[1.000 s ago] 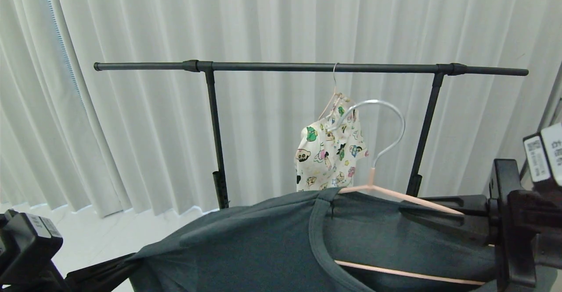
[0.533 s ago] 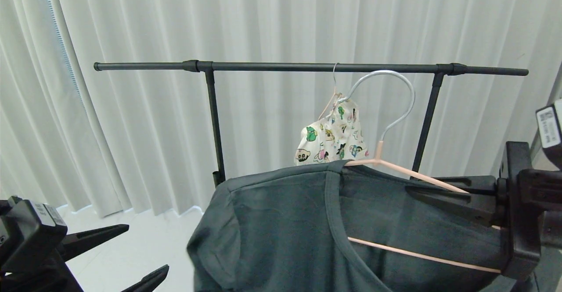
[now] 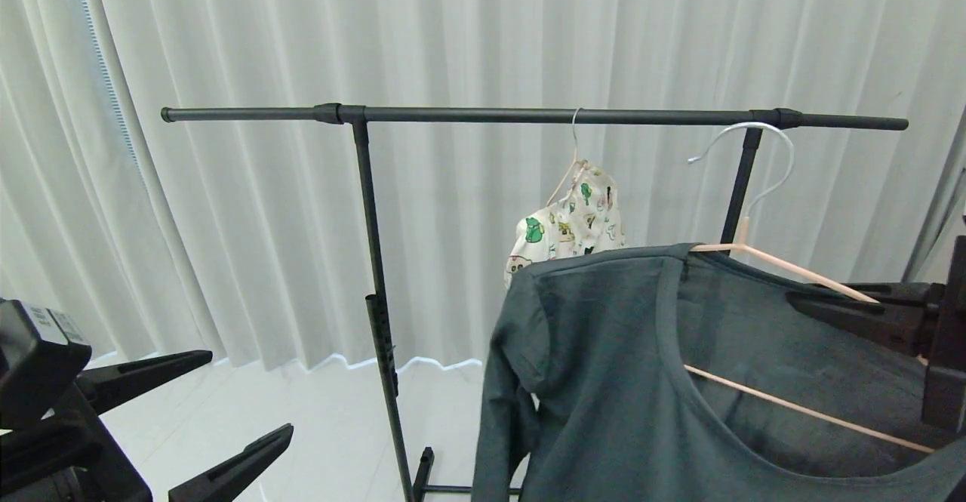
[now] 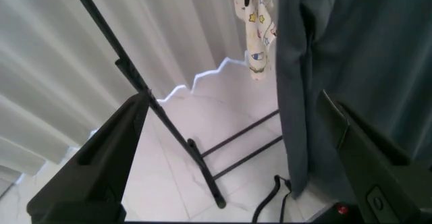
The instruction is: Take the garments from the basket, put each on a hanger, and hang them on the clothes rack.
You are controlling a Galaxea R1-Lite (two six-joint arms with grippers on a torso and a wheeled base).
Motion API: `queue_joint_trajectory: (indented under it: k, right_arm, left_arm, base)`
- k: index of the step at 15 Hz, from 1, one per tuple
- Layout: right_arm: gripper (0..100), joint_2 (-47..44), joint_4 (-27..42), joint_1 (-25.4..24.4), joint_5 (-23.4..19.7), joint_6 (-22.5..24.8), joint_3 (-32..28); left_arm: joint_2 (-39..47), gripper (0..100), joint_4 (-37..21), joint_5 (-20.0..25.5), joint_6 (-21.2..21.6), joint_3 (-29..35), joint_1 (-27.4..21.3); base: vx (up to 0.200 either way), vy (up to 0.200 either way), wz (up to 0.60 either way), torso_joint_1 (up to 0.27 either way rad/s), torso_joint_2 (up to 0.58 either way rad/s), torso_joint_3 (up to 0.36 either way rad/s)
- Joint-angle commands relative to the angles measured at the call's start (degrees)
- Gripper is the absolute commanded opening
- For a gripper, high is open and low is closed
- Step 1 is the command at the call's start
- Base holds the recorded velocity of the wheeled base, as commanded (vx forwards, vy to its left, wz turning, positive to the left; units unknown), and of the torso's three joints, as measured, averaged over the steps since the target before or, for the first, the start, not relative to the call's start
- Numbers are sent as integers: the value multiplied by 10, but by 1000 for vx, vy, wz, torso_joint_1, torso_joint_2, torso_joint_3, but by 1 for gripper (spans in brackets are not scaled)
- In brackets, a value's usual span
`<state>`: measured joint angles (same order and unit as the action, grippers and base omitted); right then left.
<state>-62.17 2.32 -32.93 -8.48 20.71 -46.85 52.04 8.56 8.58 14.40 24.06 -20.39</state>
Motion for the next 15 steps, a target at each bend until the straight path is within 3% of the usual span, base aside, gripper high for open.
queue_joint_trajectory:
  k: [1, 5, 8, 11, 15]
  right_arm:
    - [0, 39, 25, 48, 0, -1, -1]
    - [0, 88, 88, 189, 1, -1, -1]
    - [0, 93, 94, 265, 1, 0, -2]
    - [0, 91, 92, 300, 0, 0, -3]
    - [0, 75, 63, 302, -2, -9, -3]
  left_arm:
    - [7, 100, 0, -1, 0, 5, 13]
    - [53, 100, 1, -5, 5, 56, 113]
    - [65, 100, 3, -45, 5, 59, 131]
    - [72, 100, 20, -57, 5, 56, 131]
    - [77, 100, 32, -58, 6, 48, 131]
  base:
    - [0, 0, 0, 0, 0, 0]
    - [0, 0, 0, 0, 0, 0]
    - [0, 0, 0, 0, 0, 0]
    - [0, 0, 0, 0, 0, 0]
    - [0, 0, 0, 0, 0, 0]
